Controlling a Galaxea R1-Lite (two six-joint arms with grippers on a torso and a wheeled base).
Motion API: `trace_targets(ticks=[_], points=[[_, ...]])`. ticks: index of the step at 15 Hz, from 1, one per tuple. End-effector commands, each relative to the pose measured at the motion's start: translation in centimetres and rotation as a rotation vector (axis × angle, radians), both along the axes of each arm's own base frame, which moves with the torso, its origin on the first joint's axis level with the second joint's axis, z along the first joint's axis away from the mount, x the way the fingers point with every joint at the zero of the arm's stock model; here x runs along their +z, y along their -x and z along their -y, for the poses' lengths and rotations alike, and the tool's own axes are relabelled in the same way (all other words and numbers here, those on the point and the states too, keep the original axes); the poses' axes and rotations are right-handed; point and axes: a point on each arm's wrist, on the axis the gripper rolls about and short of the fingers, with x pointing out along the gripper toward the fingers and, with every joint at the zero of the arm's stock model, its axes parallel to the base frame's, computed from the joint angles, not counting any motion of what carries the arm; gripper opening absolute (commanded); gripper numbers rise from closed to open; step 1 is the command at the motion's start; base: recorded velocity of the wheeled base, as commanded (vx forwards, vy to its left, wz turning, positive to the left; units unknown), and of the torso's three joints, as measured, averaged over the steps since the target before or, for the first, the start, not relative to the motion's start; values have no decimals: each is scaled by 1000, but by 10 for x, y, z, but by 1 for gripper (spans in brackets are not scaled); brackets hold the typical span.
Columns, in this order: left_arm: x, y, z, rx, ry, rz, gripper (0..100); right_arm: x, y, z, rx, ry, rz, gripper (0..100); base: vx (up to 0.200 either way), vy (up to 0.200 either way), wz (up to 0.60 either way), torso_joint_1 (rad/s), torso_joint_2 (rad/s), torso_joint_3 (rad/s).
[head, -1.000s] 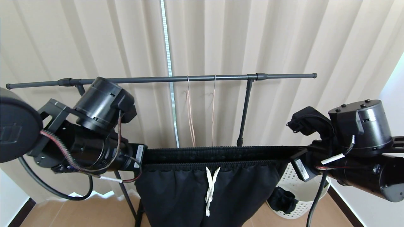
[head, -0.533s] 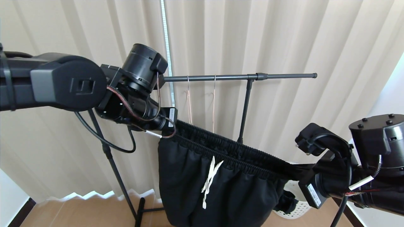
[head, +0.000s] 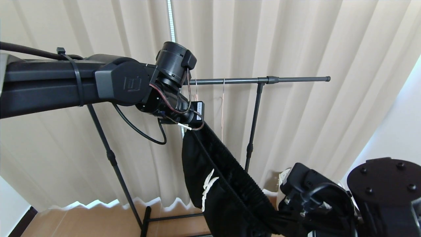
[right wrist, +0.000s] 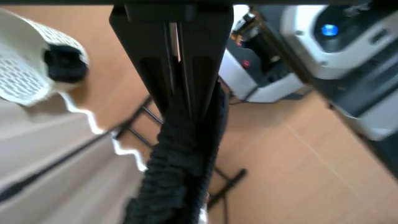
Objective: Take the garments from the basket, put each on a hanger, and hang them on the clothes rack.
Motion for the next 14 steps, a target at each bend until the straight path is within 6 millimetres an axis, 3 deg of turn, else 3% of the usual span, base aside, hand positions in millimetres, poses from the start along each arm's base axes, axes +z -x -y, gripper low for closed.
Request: trace_targets(ticks=[1,8,10,14], points=[[-3,0,5,-11,-2,-4,0,-9,13,-35,83,-32,-17,0,0,0,0,0,0,0],[0,2,9,-25,7,5,0,0,16,-98,49,-140,-19,0,0,0,0,0,0,0],[1,3,9,-27,6,3,0,0,15,-100,9,-129,6,0,0,0,0,0,0,0],[6,12,2,-29,-22,-26,0,-2,9,-82,-144,5,73,0,0,0,0,0,0,0]])
